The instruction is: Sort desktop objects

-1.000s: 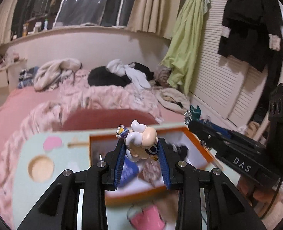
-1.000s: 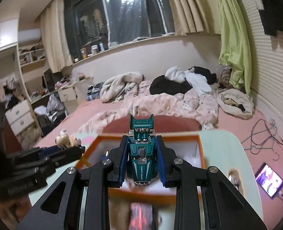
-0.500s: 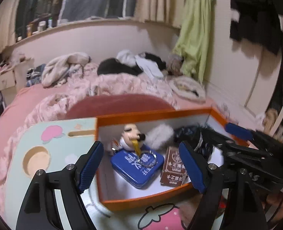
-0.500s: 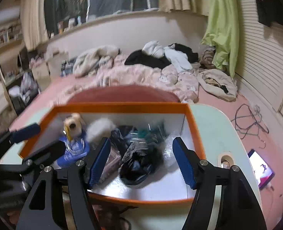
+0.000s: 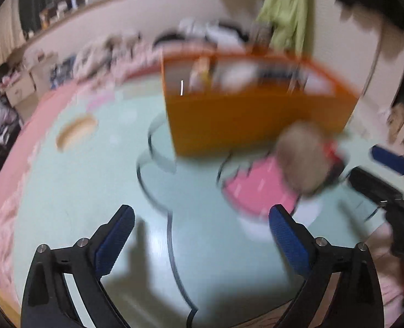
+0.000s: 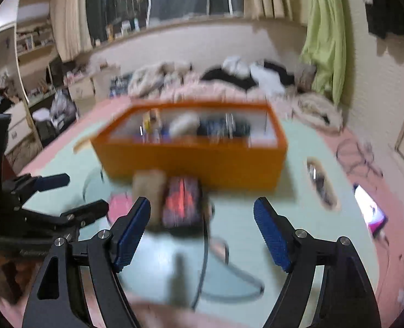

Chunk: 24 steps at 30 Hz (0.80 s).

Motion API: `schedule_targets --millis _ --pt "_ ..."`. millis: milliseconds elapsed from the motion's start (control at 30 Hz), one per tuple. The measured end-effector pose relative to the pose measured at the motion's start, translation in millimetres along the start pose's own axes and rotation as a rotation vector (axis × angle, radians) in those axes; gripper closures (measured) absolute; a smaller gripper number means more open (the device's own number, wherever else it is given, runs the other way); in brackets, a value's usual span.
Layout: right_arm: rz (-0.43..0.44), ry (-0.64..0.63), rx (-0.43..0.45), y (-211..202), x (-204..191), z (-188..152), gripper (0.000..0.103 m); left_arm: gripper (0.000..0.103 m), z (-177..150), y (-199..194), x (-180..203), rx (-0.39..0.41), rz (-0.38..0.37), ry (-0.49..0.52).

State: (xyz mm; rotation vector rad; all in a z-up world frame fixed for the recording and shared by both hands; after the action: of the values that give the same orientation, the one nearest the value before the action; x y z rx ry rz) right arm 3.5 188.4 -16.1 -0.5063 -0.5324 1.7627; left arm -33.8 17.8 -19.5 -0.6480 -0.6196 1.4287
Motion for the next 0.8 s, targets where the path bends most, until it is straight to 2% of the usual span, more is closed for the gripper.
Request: schedule_targets --millis 67,100,133,267,433,800 --pt "-0.011 -0.006 -0.072 12.3 1.7 -17.1 0.025 0.000 -3.5 -0.3 0.1 0.003 0.003 0.002" --pt "-0.026 -0.016 -0.100 18.4 2.2 -23.0 0.021 0.000 -4.4 -1.3 1.2 0.006 0.006 0.006" --pt "-0.061 -0.050 -0.084 21.9 0.5 -23.5 0.018 0.000 -5.6 -1.8 1.7 0.007 0.005 0.007" --pt "-0.053 -0.063 -0.092 28.3 -3.4 -25.2 0.014 0.000 -8.4 -3.6 2.7 0.007 -0.004 0.010" --pt "-0.042 -0.068 -0.097 28.9 -4.1 -27.8 0.003 0.000 -3.9 -3.0 0.8 0.006 -0.010 0.016" --pt "-0.040 -0.069 -0.099 25.2 -3.6 -25.9 0.002 0.000 -0.6 -3.2 -1.5 0.005 -0.019 0.023"
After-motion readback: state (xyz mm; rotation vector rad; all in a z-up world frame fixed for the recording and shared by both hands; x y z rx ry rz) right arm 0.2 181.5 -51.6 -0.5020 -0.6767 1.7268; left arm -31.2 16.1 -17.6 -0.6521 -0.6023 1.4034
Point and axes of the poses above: each gripper's, at about its wrist camera, not at the fingertips, and y roughly the way its jaws point, x to its right, z to its top, the point moved 3 cm from there along y, roughly the way its jaws point, and after that the axes turned 2 degrees about x, right-handed, at the moved point
